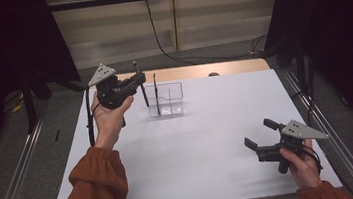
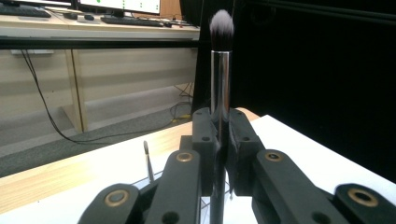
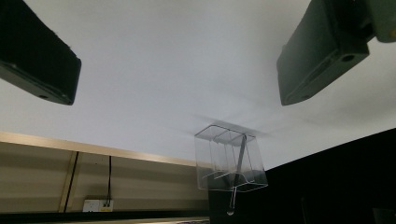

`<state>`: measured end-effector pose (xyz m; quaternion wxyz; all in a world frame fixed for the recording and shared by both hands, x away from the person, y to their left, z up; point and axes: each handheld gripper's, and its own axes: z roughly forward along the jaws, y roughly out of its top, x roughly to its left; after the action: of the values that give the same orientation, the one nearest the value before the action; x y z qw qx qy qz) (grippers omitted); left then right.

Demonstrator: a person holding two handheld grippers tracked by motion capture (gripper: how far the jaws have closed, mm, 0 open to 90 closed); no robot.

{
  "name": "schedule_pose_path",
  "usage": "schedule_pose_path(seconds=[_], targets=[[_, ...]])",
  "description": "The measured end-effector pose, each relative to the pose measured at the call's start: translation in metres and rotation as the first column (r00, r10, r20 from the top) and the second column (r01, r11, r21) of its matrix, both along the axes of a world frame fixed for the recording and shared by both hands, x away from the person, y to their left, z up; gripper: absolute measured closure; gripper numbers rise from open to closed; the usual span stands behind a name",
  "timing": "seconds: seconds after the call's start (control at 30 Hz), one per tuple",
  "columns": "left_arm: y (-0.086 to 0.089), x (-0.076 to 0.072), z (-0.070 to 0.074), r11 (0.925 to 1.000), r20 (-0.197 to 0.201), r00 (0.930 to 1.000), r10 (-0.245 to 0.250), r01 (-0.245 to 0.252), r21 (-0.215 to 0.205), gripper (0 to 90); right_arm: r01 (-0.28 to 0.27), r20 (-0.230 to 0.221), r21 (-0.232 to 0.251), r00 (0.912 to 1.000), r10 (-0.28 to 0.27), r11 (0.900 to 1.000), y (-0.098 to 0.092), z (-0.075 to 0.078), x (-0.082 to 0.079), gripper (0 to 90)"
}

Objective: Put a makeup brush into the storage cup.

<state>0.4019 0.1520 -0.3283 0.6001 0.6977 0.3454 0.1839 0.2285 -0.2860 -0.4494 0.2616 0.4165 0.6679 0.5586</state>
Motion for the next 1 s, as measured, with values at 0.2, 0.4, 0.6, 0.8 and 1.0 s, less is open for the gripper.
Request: schedule_pose_path(seconds=[0.2,0.4,0.6,0.8,1.0], targets=[[-0.004,0.012,0.004,0.9995,0.007,0.9995,0.030,-0.030,-0.006,83.8,-0.003,-0.005,0.002,1.0000,0.003,1.000,0.000,0.000,0.000,0.0],[-0.007,0.027,0.003,0.9985,0.004,0.9986,0.053,-0.053,-0.012,83.8,-0.004,-0.005,0.003,1.0000,0.004,1.000,0.000,0.000,0.000,0.0],[-0.009,0.038,-0.003,0.9978,0.008,0.9979,0.065,-0.065,-0.011,83.8,-0.006,-0.004,-0.003,1.0000,0.006,1.000,0.001,-0.001,0.000,0.0],[-0.013,0.046,-0.011,0.9964,0.005,0.9967,0.081,-0.082,0.024,83.8,-0.011,-0.004,-0.006,0.9999,0.011,1.000,0.001,-0.001,0.000,0.0],[-0.018,0.053,-0.019,0.9956,-0.001,0.9963,0.086,-0.086,0.038,83.8,-0.014,-0.005,-0.005,0.9999,0.014,1.000,0.002,-0.001,-0.001,0.0]])
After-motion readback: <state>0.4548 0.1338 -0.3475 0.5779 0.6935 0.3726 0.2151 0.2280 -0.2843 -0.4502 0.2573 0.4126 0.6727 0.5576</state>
